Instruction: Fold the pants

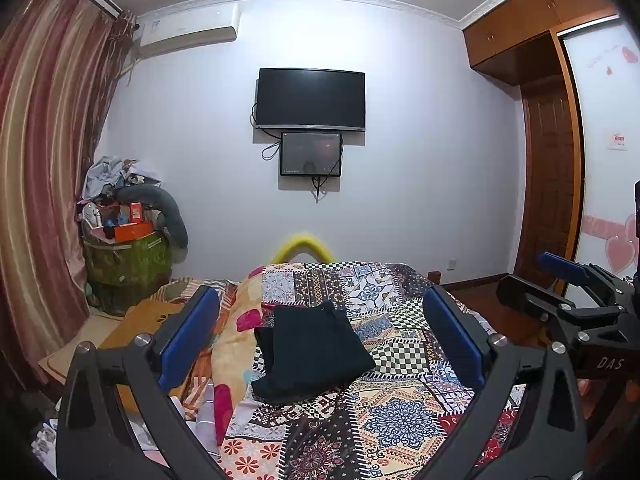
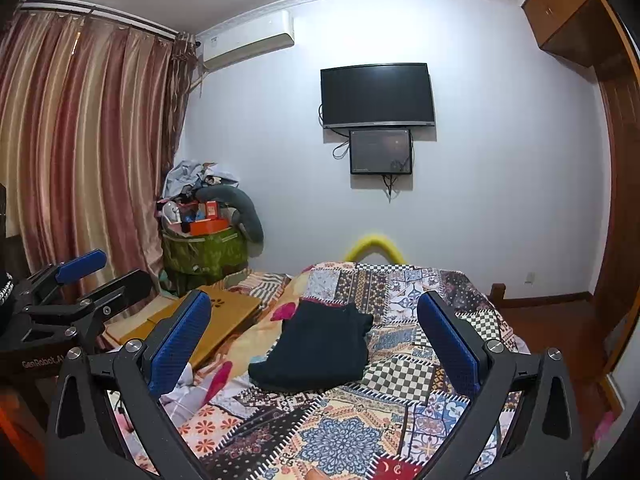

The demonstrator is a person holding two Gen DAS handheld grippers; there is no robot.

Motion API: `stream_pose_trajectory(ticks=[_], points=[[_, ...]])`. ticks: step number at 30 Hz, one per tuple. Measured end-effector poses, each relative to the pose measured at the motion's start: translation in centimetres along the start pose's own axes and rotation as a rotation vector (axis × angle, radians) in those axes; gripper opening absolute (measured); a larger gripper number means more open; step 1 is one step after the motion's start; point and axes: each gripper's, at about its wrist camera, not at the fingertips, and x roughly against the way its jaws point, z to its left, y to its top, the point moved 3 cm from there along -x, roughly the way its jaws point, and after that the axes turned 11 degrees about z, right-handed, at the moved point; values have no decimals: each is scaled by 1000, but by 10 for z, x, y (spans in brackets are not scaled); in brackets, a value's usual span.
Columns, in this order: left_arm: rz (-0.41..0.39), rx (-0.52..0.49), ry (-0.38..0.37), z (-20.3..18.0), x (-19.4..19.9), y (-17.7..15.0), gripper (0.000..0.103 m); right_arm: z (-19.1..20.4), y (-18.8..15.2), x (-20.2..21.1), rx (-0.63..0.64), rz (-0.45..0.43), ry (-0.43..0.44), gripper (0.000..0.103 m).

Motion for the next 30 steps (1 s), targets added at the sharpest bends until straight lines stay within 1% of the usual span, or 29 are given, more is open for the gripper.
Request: stream_pose_trajectory(ticks=[24,30], points=[[11,3,-23,1,-2,1,103,-3,-2,3,-18,2,-6,102],[14,1,-25,1,-3,1,103,-4,0,3,-16,1,-19,102]])
